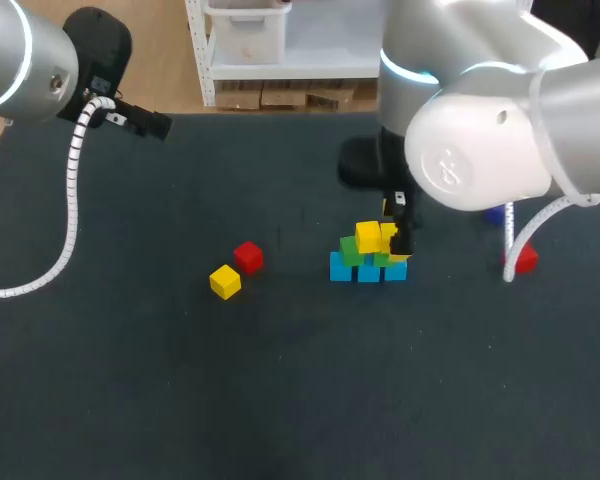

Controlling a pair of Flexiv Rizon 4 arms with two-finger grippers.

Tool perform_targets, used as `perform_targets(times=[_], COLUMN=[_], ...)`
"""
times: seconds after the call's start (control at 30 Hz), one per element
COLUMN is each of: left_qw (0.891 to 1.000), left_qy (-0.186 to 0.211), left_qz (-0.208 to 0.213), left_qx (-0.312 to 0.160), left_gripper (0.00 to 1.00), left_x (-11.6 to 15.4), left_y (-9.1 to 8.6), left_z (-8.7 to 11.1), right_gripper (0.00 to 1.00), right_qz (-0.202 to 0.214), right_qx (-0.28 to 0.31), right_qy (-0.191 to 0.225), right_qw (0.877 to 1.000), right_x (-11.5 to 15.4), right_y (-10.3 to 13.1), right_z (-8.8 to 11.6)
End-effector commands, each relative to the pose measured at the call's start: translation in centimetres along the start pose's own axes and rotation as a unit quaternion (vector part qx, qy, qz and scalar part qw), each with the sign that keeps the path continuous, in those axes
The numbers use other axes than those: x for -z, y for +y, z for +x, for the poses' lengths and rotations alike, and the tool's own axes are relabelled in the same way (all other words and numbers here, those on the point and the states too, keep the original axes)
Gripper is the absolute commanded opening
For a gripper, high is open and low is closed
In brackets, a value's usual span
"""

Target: Place the blue cubes, place green cubes on the blue cubes, place the yellow cubes on the green cubes, then place the red cubes on the yellow cubes, and place purple cube on the red cubes.

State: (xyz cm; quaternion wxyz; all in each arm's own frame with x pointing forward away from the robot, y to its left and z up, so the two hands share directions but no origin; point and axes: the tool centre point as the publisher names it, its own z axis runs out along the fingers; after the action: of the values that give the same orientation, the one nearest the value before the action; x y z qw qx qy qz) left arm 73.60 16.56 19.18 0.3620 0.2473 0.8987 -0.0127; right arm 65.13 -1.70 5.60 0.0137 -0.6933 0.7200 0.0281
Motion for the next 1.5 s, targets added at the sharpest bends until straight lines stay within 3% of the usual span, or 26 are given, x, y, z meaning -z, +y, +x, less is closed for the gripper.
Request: perform_targets(times=[0.03,0.47,0.77,1.13,1.5], left_qw=[1.0,1.0,1.0,1.0,1.0], left_qy=[0.0,0.0,0.0,0.0,0.0], left_qz=[0.001,0.001,0.001,0.001,0.001], left_qx=[0.0,0.0,0.0,0.0,0.0], left_gripper=[1.0,1.0,1.0,1.0,1.0], left_x=[-0.1,-0.1,-0.1,-0.1,-0.1], left_y=[0.1,0.1,0.1,0.1,0.1], left_z=[-0.1,-0.1,-0.1,-0.1,-0.1], right_gripper=[1.0,1.0,1.0,1.0,1.0], right_qz=[0.02,0.052,0.068,0.089,0.09], right_qx=[-0.013,-0.061,-0.098,-0.155,-0.18], right_qy=[-0.015,-0.079,-0.095,-0.121,-0.137], right_qw=[1.0,0.994,0.988,0.976,0.97], right_x=[1.2,5.0,6.3,7.7,7.5], right_y=[1.3,2.1,2.9,3.8,4.4], right_z=[1.3,6.1,8.9,13.8,15.8])
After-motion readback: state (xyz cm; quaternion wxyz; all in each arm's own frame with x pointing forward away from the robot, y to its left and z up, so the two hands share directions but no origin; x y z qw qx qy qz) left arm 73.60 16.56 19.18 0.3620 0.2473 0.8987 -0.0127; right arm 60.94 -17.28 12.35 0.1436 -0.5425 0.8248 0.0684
